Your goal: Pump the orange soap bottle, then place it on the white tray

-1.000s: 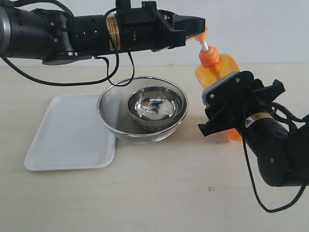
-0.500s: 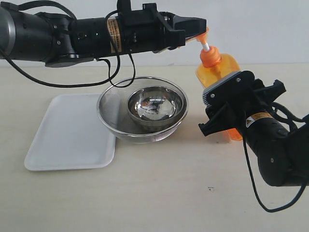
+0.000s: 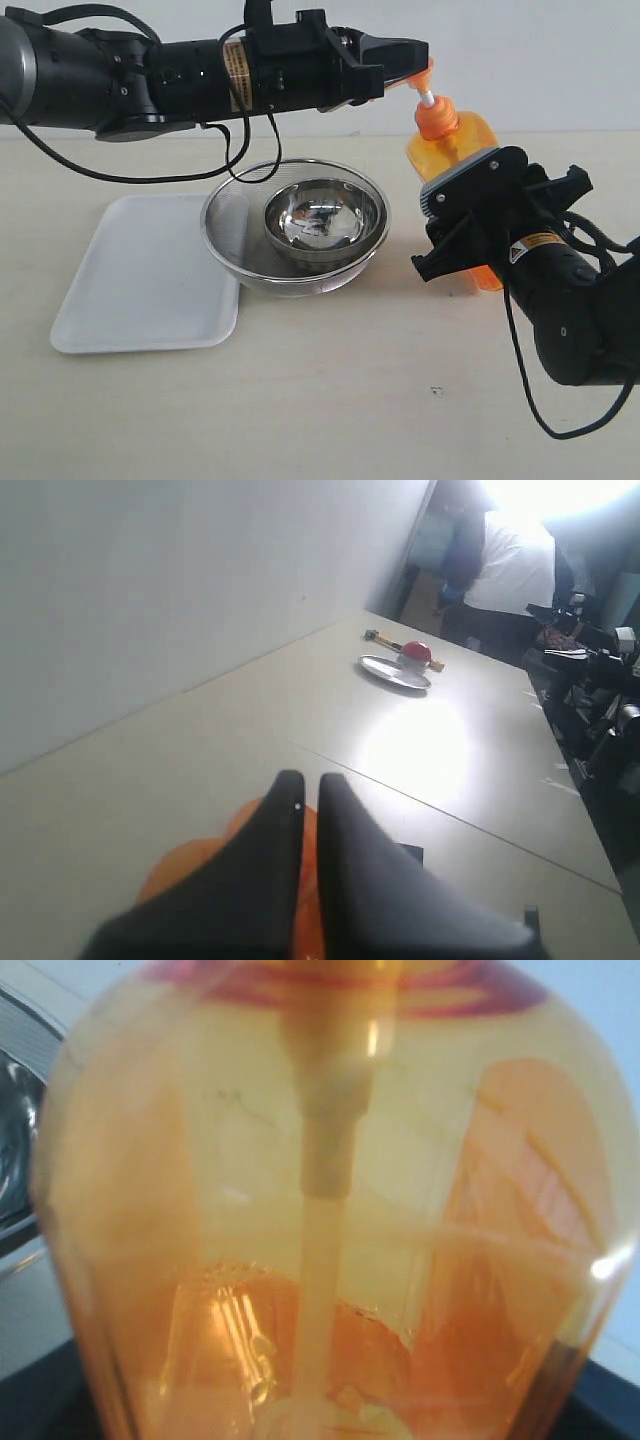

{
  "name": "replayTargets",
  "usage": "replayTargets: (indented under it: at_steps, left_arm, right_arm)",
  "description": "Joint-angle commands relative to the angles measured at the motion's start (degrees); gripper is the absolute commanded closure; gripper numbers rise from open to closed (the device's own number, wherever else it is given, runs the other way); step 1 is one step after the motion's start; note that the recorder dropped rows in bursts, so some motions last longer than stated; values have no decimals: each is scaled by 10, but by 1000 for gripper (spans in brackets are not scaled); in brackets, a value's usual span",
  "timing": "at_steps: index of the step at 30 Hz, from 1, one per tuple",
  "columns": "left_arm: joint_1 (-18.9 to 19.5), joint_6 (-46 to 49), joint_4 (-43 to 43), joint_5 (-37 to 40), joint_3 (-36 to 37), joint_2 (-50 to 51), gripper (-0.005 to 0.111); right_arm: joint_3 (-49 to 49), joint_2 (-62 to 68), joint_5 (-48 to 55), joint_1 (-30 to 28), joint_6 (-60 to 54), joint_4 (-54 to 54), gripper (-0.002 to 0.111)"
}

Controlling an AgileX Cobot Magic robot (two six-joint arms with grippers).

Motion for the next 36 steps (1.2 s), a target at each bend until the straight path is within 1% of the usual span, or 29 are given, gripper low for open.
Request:
replayTargets:
  at_steps: [1, 18, 22, 36]
  left_arm:
    - [-8, -8, 72, 63, 12, 33, 102]
    - [-8, -8, 73, 58, 12, 43, 102]
    - [-8, -8, 73, 39, 12, 40, 102]
    - [12, -12, 73, 45, 12, -61, 102]
  right_arm:
    - [-3, -3, 1, 1, 6, -29, 108]
    - [-3, -3, 1, 1, 7, -29, 108]
    - [-3, -3, 1, 1, 9, -29, 108]
    - [-3, -3, 2, 1, 10, -27, 108]
